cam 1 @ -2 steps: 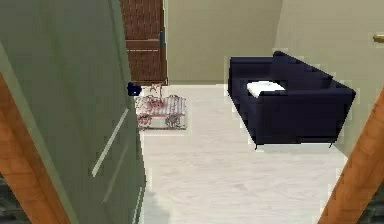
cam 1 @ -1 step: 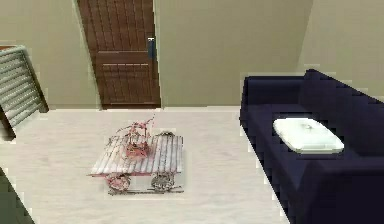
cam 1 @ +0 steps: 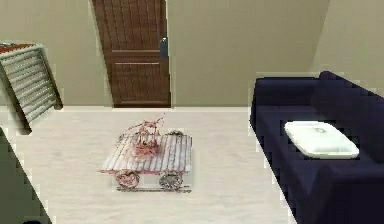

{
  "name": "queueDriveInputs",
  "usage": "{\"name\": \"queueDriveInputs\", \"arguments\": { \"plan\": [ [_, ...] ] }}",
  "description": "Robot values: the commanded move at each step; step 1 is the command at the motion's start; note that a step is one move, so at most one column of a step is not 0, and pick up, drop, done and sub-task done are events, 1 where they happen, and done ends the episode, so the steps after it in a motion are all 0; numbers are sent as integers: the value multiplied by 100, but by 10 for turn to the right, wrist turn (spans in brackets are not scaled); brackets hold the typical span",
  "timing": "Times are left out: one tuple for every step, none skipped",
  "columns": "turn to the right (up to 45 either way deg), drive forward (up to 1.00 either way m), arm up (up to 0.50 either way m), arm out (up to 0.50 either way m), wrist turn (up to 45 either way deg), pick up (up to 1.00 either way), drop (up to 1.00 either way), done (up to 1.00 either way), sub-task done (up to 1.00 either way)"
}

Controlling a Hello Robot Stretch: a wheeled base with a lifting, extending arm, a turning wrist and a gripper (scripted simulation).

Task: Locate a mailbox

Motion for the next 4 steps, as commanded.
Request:
{"name": "queueDriveInputs", "arguments": {
  "plan": [
    [0,60,0,0,0,0,0,0,0],
    [-450,0,0,0,0,0,0,0,0],
    [-360,0,0,0,0,0,0,0,0],
    [0,30,0,0,0,0,0,0,0]
  ]
}}
